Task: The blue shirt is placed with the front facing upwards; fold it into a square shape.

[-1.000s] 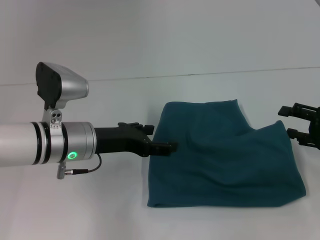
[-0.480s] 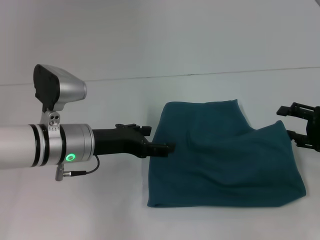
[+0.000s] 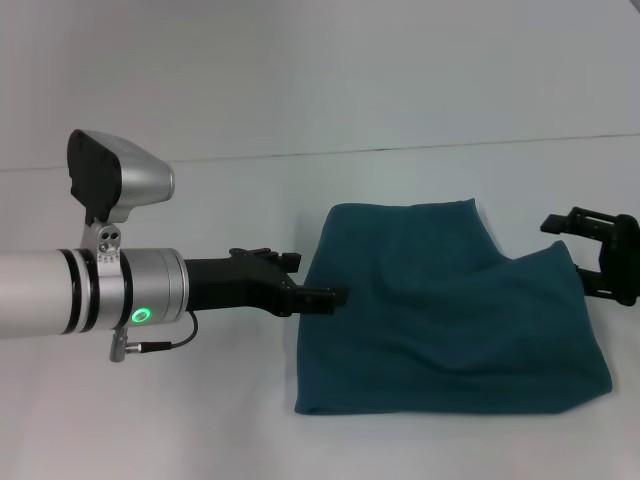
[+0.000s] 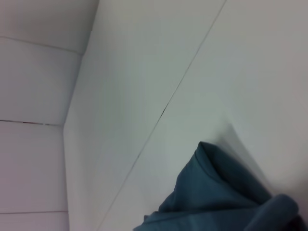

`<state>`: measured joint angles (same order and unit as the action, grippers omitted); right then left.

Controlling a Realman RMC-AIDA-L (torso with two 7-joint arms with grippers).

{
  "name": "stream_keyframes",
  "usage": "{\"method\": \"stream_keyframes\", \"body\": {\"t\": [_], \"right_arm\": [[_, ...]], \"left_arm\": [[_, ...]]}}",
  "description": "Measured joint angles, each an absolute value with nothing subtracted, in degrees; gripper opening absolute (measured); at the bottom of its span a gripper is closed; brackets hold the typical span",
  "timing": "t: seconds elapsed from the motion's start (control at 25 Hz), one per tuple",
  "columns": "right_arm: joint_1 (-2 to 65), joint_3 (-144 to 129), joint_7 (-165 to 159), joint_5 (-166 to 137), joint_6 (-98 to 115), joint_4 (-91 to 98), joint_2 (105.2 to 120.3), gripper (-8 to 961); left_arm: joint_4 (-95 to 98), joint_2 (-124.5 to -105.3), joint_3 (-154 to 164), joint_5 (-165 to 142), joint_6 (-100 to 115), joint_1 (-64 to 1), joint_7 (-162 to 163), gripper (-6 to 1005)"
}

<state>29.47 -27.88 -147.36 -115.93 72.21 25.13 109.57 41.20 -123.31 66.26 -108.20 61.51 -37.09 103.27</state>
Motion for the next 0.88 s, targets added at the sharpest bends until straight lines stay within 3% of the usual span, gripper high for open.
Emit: {"method": "stream_keyframes", "body": {"t": [0.48, 0.68, 0.88], "right_arm": [[30.9, -29.5, -147.4, -116.0, 69.7, 24.0, 110.39, 815], [31.6, -29.6, -147.4, -115.9, 68.6, 22.7, 110.61, 767], [31.4, -29.2, -146.3, -115.6, 68.0, 23.2, 111.42, 611]], "left_arm": [[41.2, -123.24, 66.2, -108.2, 61.1, -37.2, 103.2, 914], [41.2, -123.22, 66.2, -108.2, 60.5, -37.2, 103.0, 914], [41.2, -123.22, 66.2, -108.2, 60.4, -37.2, 102.8, 913]]}}
